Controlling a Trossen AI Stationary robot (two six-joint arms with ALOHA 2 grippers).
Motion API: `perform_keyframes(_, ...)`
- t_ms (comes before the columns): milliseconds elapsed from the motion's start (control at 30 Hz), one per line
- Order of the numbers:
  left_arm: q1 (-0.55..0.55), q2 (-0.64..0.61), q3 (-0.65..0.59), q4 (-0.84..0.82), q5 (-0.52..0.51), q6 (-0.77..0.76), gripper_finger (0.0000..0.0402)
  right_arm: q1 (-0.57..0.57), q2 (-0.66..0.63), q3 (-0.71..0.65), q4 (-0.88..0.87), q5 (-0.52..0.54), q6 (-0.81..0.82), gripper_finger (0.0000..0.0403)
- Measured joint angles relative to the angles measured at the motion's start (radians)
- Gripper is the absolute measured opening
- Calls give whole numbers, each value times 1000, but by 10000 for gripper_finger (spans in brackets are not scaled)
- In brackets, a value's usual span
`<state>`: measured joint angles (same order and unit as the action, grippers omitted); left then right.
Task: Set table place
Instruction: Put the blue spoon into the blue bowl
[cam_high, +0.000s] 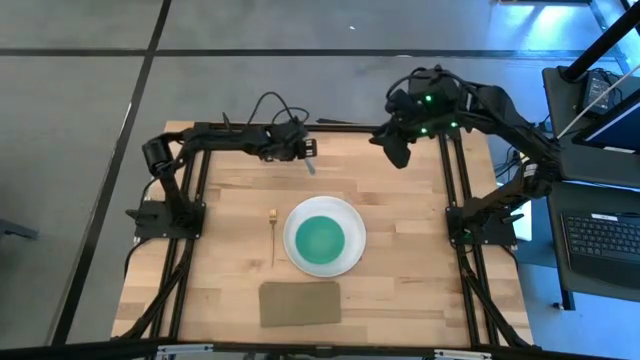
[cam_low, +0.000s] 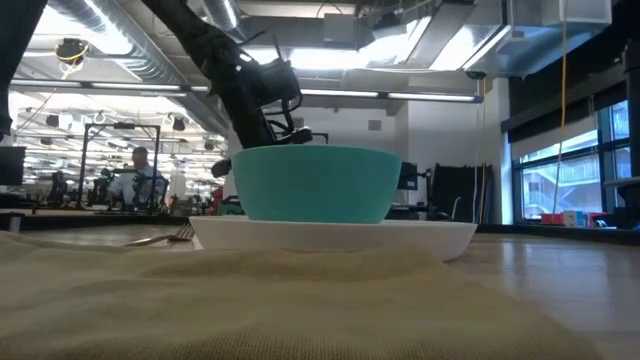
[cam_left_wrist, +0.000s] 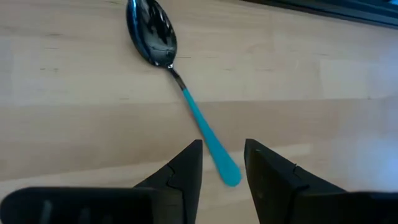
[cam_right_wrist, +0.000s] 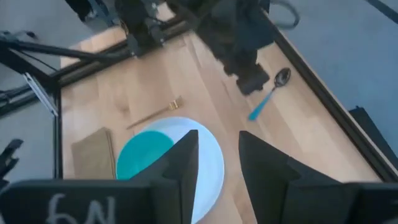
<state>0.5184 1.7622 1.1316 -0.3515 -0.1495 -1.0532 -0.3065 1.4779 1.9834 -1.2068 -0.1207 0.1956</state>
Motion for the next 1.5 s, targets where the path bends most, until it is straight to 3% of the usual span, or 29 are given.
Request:
perform_keyframes(333,89,1,0,8,133,17,112,0,2,-63,-3,0,-25,117)
perform_keyframes(767,104,146,17,38,175,37,112,-3,2,-111,22,-1,-44,117)
perform_keyframes(967,128,211,149,16,192,58,112,-5,2,-111,21,-1,-51,117)
perform_keyframes(1133,151,297,315,-225,246,112,112,-5,2,-111,18,-1,-65,117)
perform_keyframes(1267,153,315,428,-415,169,221,112,-5,2,-111,12,-1,-84,117)
perform_keyframes(1500,147,299,547,-495,118,168,112,-9,2,-111,10,-1,-112,117)
